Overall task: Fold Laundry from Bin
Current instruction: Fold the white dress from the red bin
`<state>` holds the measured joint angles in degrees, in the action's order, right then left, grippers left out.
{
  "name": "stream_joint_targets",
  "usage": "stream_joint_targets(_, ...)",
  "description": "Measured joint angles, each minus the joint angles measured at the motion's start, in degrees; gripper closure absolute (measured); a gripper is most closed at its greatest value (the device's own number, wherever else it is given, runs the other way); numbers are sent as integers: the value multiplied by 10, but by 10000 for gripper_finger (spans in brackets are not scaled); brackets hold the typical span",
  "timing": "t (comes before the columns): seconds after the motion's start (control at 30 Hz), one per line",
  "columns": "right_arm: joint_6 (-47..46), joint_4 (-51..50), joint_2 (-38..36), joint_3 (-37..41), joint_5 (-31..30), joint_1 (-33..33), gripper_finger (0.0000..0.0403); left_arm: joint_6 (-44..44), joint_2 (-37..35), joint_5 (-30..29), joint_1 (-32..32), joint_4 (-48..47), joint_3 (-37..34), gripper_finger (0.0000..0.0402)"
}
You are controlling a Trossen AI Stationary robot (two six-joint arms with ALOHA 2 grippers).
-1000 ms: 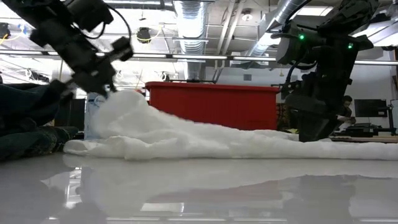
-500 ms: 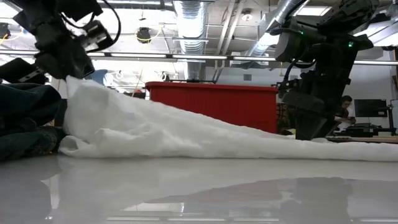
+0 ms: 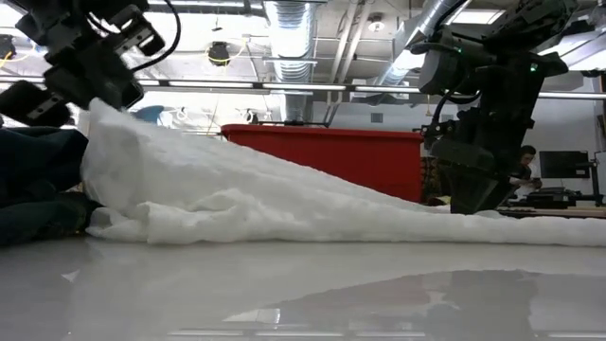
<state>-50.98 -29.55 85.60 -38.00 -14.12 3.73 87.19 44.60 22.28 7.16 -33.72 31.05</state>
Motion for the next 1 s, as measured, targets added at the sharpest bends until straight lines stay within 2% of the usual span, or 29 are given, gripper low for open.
stream_joint_targets(0.1, 0, -2, 0, 0, 1, 0, 143, -14, 0, 1, 0, 29, 0, 379)
stream_joint_targets(0.2, 0, -3, 0, 1, 3, 0, 143, -21, 0, 37, 0, 26, 0, 356)
stream_joint_targets(0.27, 2, -3, 0, 0, 4, 0, 143, -34, 0, 57, -4, 9, 0, 339)
stream_joint_targets(0.4, 3, 4, -1, 1, 6, 1, 143, -59, 0, 58, -11, -43, 0, 310)
stream_joint_targets(0.5, 16, 23, -15, -2, 10, 8, 143, -35, -3, 55, -13, -71, -1, 294)
stream_joint_targets(0.57, 27, 17, -28, -17, 14, 13, 143, -8, -15, 45, -8, -18, -1, 289)
stream_joint_targets(0.7, 69, -21, -74, -68, -25, 1, 143, 33, -44, -55, 28, 118, 25, 288)
stream_joint_targets(0.83, 136, -29, -98, -97, -114, -64, 143, -11, -52, -179, 100, 134, 54, 288)
stream_joint_targets(0.9, 170, -25, -99, -110, -118, -125, 143, -46, -45, -190, 151, 133, 54, 288)
stream_joint_targets(1.0, 213, -24, -77, -114, -57, -241, 143, -108, -10, -151, 228, 142, 53, 287)
